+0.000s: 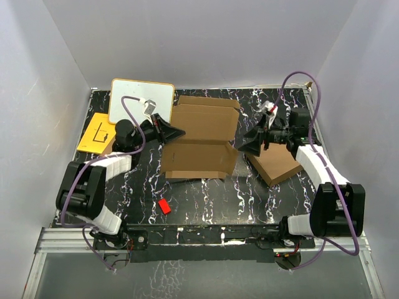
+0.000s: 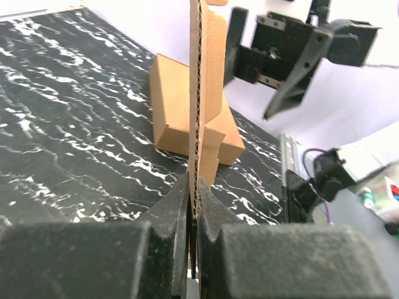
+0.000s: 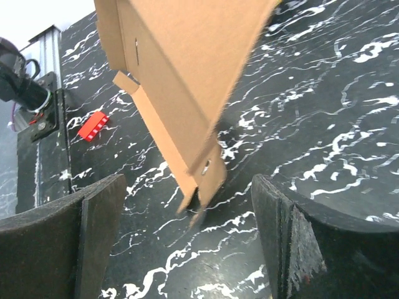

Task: Fold the paper box

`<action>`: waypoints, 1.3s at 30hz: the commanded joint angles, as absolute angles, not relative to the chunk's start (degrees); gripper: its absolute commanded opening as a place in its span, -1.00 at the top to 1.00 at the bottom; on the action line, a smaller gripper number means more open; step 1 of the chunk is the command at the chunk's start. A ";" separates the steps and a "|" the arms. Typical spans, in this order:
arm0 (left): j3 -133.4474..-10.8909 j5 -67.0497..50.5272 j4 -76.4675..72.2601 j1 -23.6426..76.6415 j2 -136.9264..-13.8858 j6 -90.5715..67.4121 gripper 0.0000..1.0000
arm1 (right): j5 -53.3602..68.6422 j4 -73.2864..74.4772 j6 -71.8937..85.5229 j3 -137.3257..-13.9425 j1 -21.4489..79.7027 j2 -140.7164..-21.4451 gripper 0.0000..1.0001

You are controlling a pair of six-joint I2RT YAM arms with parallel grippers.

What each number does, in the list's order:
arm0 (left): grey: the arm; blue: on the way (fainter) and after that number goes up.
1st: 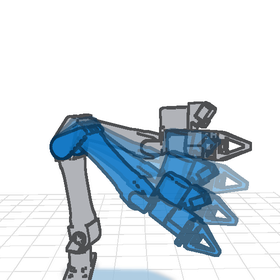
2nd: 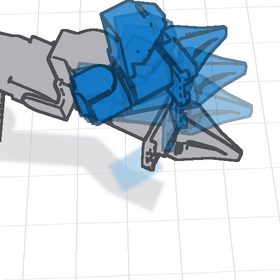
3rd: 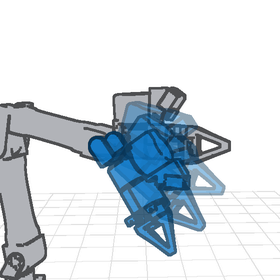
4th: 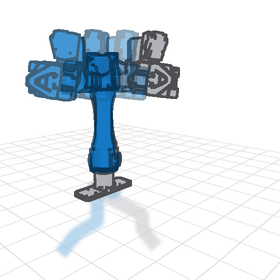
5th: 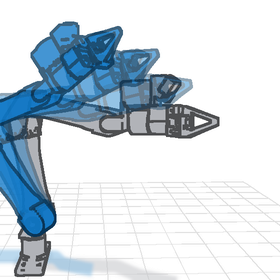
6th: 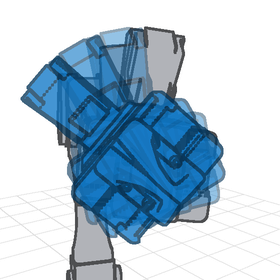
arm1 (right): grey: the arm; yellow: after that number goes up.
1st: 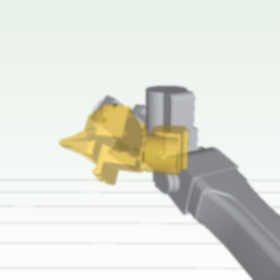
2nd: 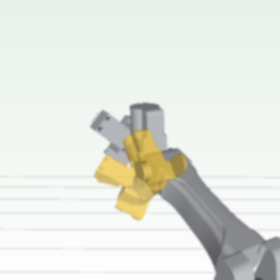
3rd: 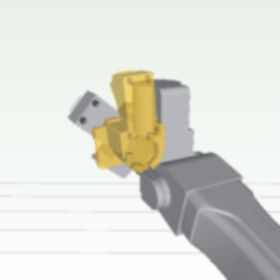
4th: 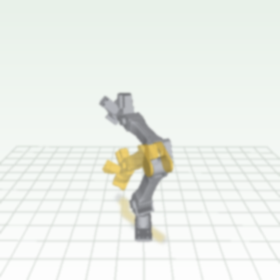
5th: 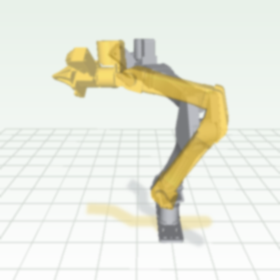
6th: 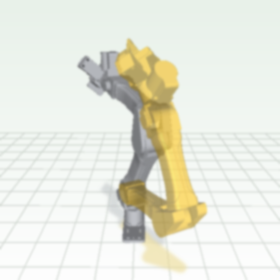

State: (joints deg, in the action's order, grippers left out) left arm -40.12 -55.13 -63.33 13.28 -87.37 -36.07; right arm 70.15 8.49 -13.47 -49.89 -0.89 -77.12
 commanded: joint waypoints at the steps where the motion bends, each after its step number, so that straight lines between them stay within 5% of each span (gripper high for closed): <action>1: -43.34 -64.49 -83.30 12.84 -92.27 -47.76 1.00 | 73.81 9.13 -15.92 -55.04 -3.61 -75.47 -0.80; 8: -45.41 -65.77 -94.72 12.82 -96.92 -56.72 1.00 | 76.83 7.87 -6.62 -64.86 -3.91 -78.99 -0.96; 25: -47.23 -66.69 -76.16 12.83 -90.36 -43.32 1.00 | 72.86 18.02 -6.01 -78.98 2.32 -83.85 -0.99; 39: -48.42 -68.37 -74.81 12.83 -89.70 -42.98 1.00 | 69.94 43.17 -22.28 -90.98 6.63 -91.68 -0.69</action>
